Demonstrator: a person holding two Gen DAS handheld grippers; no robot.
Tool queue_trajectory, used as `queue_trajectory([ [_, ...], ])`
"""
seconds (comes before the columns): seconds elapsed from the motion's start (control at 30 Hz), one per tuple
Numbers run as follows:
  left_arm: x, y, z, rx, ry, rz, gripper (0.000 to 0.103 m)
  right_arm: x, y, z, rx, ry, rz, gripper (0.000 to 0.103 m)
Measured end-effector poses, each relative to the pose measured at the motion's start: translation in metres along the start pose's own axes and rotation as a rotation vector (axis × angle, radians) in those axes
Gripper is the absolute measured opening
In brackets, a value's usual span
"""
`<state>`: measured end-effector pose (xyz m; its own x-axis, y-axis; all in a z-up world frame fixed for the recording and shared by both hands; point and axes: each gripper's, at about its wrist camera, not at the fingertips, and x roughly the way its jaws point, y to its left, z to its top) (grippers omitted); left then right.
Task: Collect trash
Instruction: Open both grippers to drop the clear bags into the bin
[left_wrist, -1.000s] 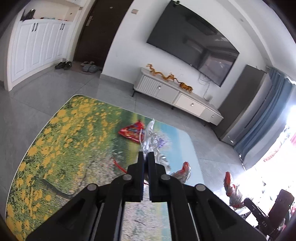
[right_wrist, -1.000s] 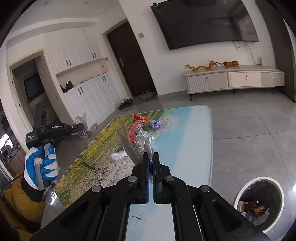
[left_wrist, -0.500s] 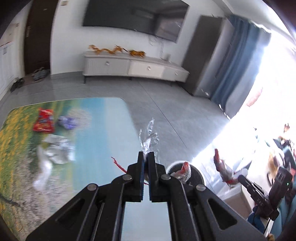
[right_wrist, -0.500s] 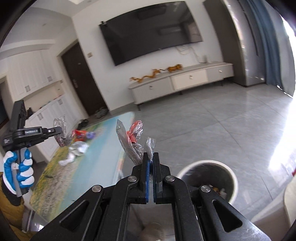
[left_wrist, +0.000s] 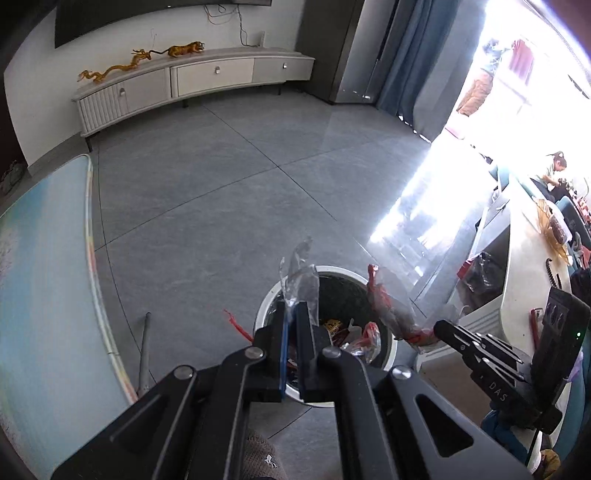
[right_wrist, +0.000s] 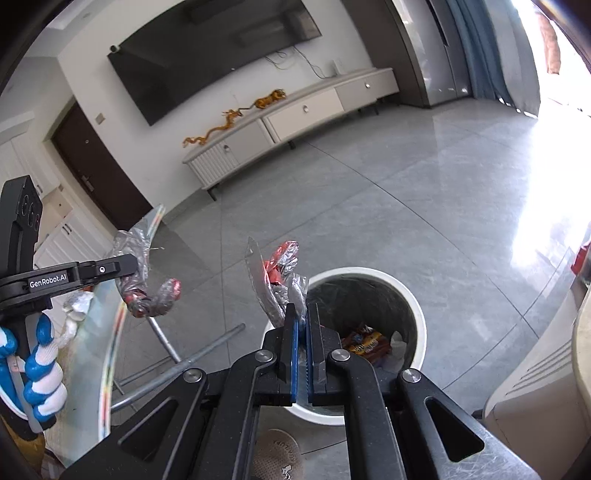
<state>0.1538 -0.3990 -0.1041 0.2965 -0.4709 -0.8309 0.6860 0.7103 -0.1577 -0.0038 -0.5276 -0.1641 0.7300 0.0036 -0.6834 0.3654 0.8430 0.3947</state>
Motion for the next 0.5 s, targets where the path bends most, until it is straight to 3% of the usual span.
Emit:
queue_trajectory([
  [0.2, 0.055, -0.015, 0.009, 0.020, 0.080, 0.005, 0.005, 0.036, -0.012, -0.001, 0.017, 0.065, -0.028, 0.008],
  [0.27, 0.066, -0.016, 0.008, 0.012, 0.101, -0.007, 0.006, 0.046, -0.018, -0.003, 0.028, 0.083, -0.041, 0.013],
  [0.3, 0.071, -0.017, 0.007, 0.007, 0.113, -0.014, 0.012, 0.048, -0.020, -0.005, 0.032, 0.087, -0.045, 0.015],
  [0.33, 0.073, -0.015, 0.003, 0.002, 0.118, -0.020, 0.026, 0.049, -0.022, -0.006, 0.037, 0.089, -0.046, 0.021],
  [0.4, 0.075, -0.015, 0.001, -0.007, 0.112, -0.021, 0.042, 0.050, -0.026, -0.009, 0.044, 0.091, -0.050, 0.030],
  [0.5, 0.074, -0.013, -0.002, -0.014, 0.108, -0.034, 0.043, 0.047, -0.031, -0.011, 0.056, 0.091, -0.057, 0.031],
])
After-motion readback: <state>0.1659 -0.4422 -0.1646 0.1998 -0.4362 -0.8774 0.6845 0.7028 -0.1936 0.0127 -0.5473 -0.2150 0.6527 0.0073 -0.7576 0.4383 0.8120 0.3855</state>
